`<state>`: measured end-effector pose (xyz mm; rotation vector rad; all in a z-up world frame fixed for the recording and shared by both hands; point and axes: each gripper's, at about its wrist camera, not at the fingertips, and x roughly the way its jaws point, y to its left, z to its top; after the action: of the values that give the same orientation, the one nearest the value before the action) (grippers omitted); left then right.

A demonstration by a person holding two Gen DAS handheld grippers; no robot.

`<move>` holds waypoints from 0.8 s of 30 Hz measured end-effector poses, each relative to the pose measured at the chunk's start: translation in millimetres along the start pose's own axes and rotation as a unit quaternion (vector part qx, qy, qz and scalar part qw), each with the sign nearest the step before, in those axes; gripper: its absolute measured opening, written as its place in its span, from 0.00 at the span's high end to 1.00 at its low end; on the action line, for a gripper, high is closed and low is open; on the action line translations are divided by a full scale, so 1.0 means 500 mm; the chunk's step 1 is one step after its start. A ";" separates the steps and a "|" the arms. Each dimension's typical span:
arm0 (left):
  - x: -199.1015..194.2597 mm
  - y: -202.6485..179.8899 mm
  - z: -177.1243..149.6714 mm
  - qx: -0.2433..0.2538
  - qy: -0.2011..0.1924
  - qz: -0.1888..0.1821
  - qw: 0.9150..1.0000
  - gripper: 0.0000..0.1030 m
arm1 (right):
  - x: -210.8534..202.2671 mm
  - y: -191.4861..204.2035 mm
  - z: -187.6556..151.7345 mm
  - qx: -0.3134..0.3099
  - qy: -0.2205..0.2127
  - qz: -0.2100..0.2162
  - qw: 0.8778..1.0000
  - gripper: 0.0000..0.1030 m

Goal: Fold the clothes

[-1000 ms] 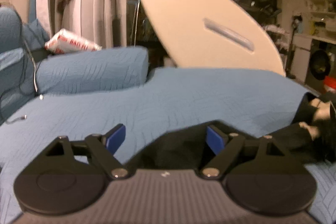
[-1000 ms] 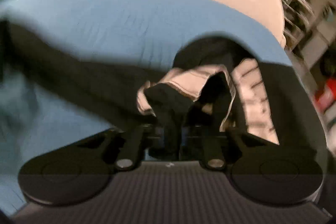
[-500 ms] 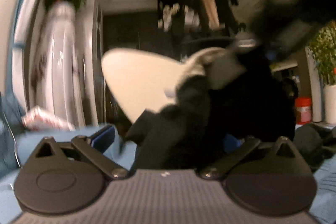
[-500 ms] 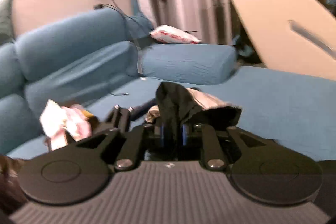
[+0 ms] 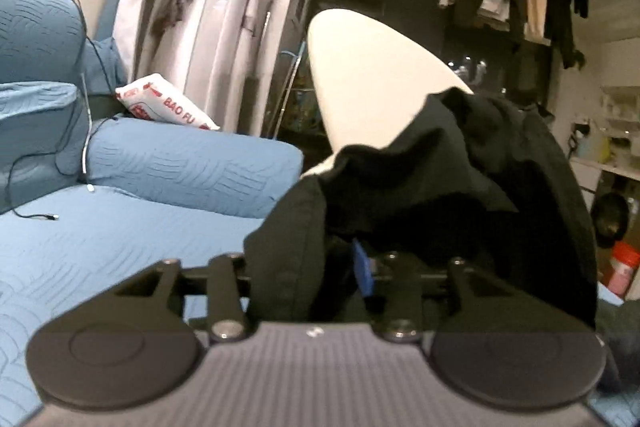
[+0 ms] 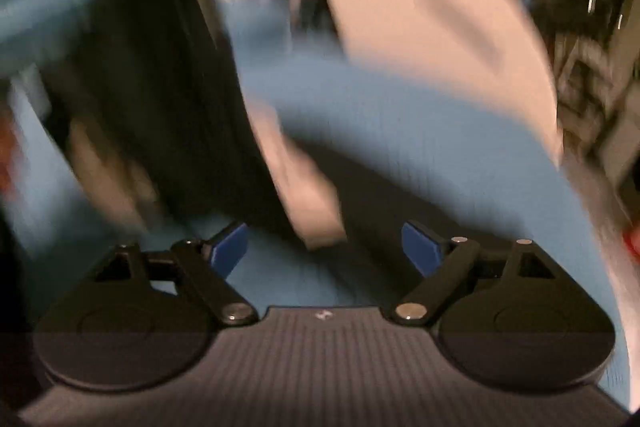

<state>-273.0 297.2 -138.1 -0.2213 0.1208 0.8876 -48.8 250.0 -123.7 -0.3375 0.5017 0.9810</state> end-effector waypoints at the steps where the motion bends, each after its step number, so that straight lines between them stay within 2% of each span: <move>1: 0.000 0.002 0.004 0.005 -0.004 -0.002 1.000 0.45 | 0.020 -0.012 -0.010 0.006 0.017 -0.010 1.000 0.14; 2: 0.000 0.004 0.007 0.011 -0.009 -0.003 1.000 0.39 | 0.040 -0.025 -0.020 0.011 0.034 -0.019 0.999 0.14; 3: -0.003 0.002 0.009 0.019 -0.016 -0.008 1.000 0.37 | 0.059 -0.037 -0.029 0.017 0.051 -0.029 0.998 0.25; 4: -0.005 0.000 0.011 0.026 -0.022 -0.012 0.999 0.33 | 0.079 -0.049 -0.039 0.023 0.069 -0.039 0.997 0.84; 5: 0.006 -0.009 0.014 0.028 -0.024 -0.013 0.999 0.29 | 0.099 -0.062 -0.049 0.028 0.086 -0.048 0.995 0.95; 6: 0.016 -0.017 0.018 0.031 -0.027 -0.014 0.999 0.27 | 0.119 -0.074 -0.059 0.034 0.103 -0.058 0.992 0.97; 8: 0.025 -0.027 0.017 0.036 -0.033 -0.018 0.999 0.23 | 0.031 -0.111 0.020 0.083 -0.031 -0.057 0.994 0.97; 10: 0.025 -0.045 0.015 0.042 -0.041 -0.026 0.998 0.19 | -0.040 -0.121 0.078 0.087 -0.113 -0.055 0.988 0.97; 11: 0.020 -0.052 0.013 0.048 -0.049 -0.031 0.997 0.16 | -0.067 -0.125 0.100 0.083 -0.138 -0.055 0.985 0.97; 12: 0.015 -0.059 0.010 0.053 -0.057 -0.035 0.996 0.14 | -0.093 -0.129 0.121 0.078 -0.157 -0.054 0.983 0.93; 13: 0.011 -0.066 0.008 0.059 -0.064 -0.039 0.995 0.09 | -0.107 -0.127 0.143 0.050 -0.156 -0.055 0.985 0.92; 14: 0.005 -0.073 0.003 0.064 -0.069 -0.043 0.995 0.07 | -0.107 -0.127 0.142 0.026 -0.140 -0.059 0.988 0.87; 15: 0.005 -0.079 0.000 0.069 -0.073 -0.045 0.994 0.06 | -0.104 -0.129 0.133 0.006 -0.121 -0.064 0.991 0.59; 16: 0.003 -0.086 -0.004 0.072 -0.074 -0.046 0.994 0.04 | -0.076 -0.124 0.113 -0.026 -0.082 -0.076 0.993 0.18; 17: 0.003 -0.090 -0.005 0.074 -0.074 -0.050 0.993 0.04 | -0.061 -0.124 0.101 -0.041 -0.058 -0.083 0.994 0.02; 18: 0.002 -0.093 -0.007 0.072 -0.073 -0.053 0.993 0.03 | -0.027 -0.114 0.070 -0.053 -0.025 -0.081 0.995 0.00; 20: 0.000 -0.100 -0.011 0.071 -0.071 -0.056 0.993 0.01 | 0.087 -0.070 -0.015 -0.052 0.096 -0.025 0.994 0.00; 21: 0.003 -0.102 -0.012 0.074 -0.066 -0.058 0.993 0.01 | 0.118 -0.058 -0.030 -0.048 0.128 -0.012 0.991 0.00; 23: 0.008 -0.111 -0.018 0.085 -0.057 -0.064 0.993 0.01 | 0.214 -0.026 -0.086 -0.029 0.231 0.007 0.972 0.00; 24: 0.007 -0.112 -0.019 0.088 -0.056 -0.067 0.992 0.01 | 0.225 -0.025 -0.085 -0.017 0.231 0.015 0.973 0.00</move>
<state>-227.1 263.2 -140.1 -0.0149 0.0781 0.7492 2.7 301.9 -220.0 -0.5961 0.9147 0.9403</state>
